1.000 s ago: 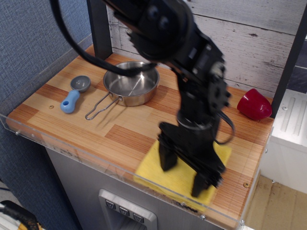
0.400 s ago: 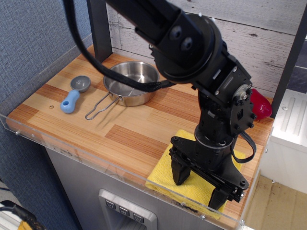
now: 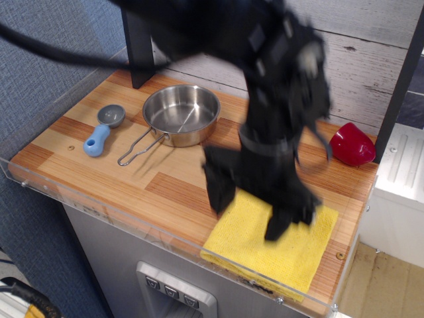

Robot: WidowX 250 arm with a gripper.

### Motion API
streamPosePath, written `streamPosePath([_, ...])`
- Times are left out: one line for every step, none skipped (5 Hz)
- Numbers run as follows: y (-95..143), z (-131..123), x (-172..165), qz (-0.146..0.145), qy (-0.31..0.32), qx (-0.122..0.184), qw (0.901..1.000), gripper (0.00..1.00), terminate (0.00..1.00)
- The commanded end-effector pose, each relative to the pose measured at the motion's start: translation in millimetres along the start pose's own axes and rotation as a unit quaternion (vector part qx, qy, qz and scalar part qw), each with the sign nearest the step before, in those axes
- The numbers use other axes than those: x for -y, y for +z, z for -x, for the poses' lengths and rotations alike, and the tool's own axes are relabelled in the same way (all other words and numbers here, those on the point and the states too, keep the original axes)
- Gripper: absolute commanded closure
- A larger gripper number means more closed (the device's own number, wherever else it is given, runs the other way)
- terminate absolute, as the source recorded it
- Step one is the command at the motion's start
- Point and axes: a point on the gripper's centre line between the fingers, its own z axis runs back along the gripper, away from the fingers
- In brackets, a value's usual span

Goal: Move yellow cloth from center to the right corner of the table

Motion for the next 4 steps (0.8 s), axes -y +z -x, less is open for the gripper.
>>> streamPosePath([64.9,-9.8,-20.4,0.007,0.023,0.051,0.9984,0.0,0.0])
streamPosePath([64.9,-9.8,-20.4,0.007,0.023,0.051,0.9984,0.0,0.0])
streamPosePath([64.9,-9.8,-20.4,0.007,0.023,0.051,0.9984,0.0,0.0])
streamPosePath([64.9,-9.8,-20.4,0.007,0.023,0.051,0.9984,0.0,1.0])
